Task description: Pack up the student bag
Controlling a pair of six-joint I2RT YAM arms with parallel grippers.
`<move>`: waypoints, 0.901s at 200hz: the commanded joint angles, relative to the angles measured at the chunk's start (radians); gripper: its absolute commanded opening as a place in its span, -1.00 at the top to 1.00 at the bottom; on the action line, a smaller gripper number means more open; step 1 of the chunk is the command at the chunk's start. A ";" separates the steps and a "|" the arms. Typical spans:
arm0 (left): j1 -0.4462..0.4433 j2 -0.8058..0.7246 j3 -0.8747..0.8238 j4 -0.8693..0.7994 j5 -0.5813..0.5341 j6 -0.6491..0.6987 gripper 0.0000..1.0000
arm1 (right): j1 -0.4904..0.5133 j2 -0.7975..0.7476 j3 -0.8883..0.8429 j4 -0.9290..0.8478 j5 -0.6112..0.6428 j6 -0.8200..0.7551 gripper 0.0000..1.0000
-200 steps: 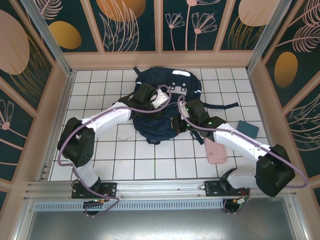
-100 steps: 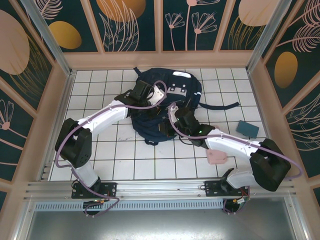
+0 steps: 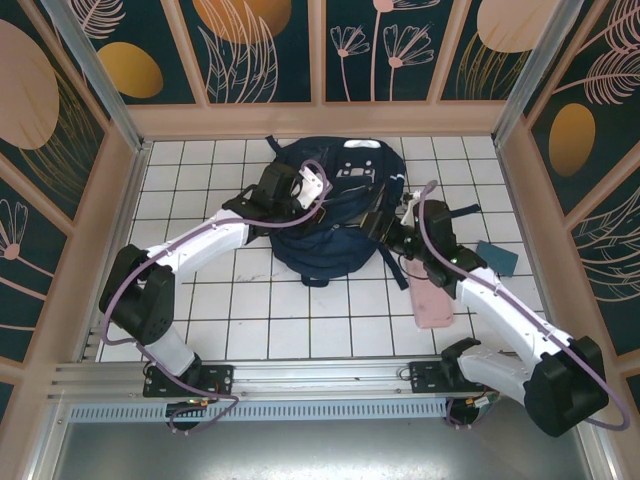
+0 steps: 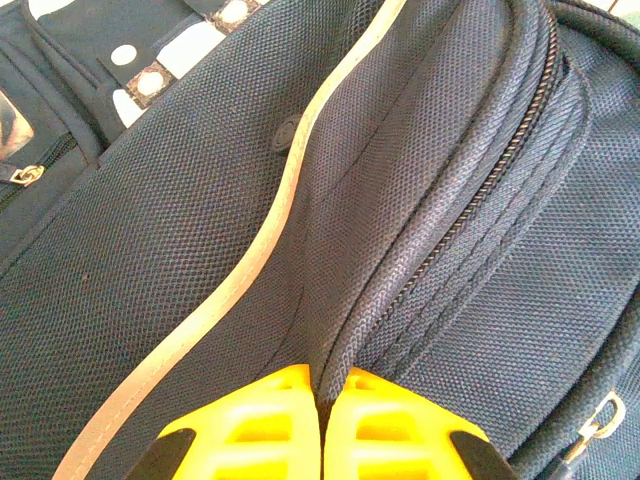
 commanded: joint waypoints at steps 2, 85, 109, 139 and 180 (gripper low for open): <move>0.005 -0.070 -0.009 0.139 0.048 -0.007 1.00 | -0.022 0.070 0.128 -0.101 -0.044 0.116 -0.15; 0.004 -0.051 -0.067 0.131 0.152 0.097 0.94 | -0.018 0.288 0.351 -0.207 -0.048 0.293 -0.04; 0.002 -0.028 -0.067 0.105 0.148 0.116 0.94 | -0.018 0.326 0.353 -0.208 -0.070 0.319 -0.03; -0.004 -0.024 -0.082 0.111 0.133 0.145 0.94 | -0.016 0.365 0.337 -0.220 -0.096 0.378 0.01; -0.037 -0.022 -0.091 0.116 0.052 0.232 0.93 | -0.004 0.424 0.313 -0.185 -0.160 0.469 0.07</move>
